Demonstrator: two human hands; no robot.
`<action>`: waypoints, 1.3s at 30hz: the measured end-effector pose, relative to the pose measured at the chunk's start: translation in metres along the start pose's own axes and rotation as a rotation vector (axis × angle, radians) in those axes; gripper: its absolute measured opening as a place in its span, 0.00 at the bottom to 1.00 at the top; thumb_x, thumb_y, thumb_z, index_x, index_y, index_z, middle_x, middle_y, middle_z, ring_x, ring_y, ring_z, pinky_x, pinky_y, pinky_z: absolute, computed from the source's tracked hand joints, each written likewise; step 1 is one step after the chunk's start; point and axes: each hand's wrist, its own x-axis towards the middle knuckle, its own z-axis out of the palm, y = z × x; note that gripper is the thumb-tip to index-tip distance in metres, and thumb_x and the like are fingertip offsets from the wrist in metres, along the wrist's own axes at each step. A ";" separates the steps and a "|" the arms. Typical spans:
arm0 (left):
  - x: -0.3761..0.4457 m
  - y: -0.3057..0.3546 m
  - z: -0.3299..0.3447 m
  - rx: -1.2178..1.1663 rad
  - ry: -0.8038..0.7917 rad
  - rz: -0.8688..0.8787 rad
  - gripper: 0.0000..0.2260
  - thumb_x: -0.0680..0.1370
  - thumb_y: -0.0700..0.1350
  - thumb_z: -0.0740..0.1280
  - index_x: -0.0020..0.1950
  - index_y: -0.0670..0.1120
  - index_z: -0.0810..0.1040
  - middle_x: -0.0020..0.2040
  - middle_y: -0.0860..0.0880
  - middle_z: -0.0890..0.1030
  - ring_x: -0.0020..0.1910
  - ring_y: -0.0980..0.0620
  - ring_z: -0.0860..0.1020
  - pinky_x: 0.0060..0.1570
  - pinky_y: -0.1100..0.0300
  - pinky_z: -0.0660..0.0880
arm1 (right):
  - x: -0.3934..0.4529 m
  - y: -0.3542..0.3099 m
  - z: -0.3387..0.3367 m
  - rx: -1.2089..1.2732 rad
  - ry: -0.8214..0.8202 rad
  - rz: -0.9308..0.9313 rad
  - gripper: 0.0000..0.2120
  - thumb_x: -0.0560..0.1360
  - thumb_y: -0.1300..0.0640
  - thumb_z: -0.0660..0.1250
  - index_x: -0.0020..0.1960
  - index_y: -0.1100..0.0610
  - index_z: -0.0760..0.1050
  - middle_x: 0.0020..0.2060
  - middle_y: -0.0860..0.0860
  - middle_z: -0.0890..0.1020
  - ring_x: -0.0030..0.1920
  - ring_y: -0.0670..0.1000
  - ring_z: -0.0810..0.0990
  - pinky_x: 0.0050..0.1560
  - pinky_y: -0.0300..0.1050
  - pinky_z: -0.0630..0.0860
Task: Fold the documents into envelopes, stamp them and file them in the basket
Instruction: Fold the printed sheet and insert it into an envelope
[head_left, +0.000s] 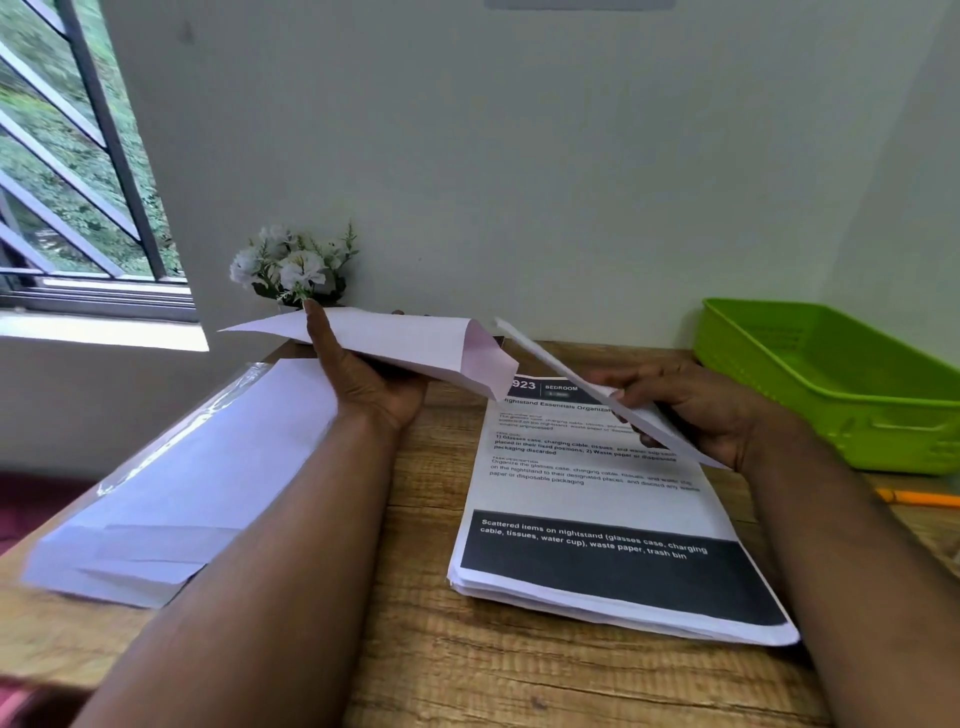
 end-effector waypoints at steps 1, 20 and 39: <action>0.001 0.002 -0.001 -0.007 0.000 0.007 0.28 0.67 0.66 0.71 0.58 0.50 0.72 0.44 0.46 0.78 0.49 0.45 0.77 0.58 0.43 0.74 | 0.001 0.001 -0.001 -0.001 0.009 0.009 0.15 0.76 0.69 0.58 0.53 0.56 0.80 0.30 0.48 0.83 0.26 0.43 0.78 0.24 0.35 0.73; -0.003 -0.008 0.000 0.105 -0.044 -0.123 0.42 0.64 0.70 0.70 0.71 0.48 0.69 0.56 0.41 0.73 0.59 0.37 0.74 0.61 0.36 0.71 | 0.015 0.011 0.014 0.421 -0.227 -0.205 0.27 0.72 0.67 0.66 0.71 0.59 0.68 0.67 0.58 0.74 0.68 0.58 0.72 0.62 0.53 0.73; -0.027 -0.049 0.014 0.194 -0.275 -0.410 0.45 0.66 0.76 0.61 0.70 0.44 0.71 0.58 0.38 0.75 0.56 0.37 0.75 0.65 0.36 0.67 | 0.029 0.019 0.046 -0.783 0.496 -0.734 0.31 0.62 0.47 0.78 0.65 0.47 0.75 0.50 0.47 0.74 0.49 0.42 0.74 0.49 0.37 0.71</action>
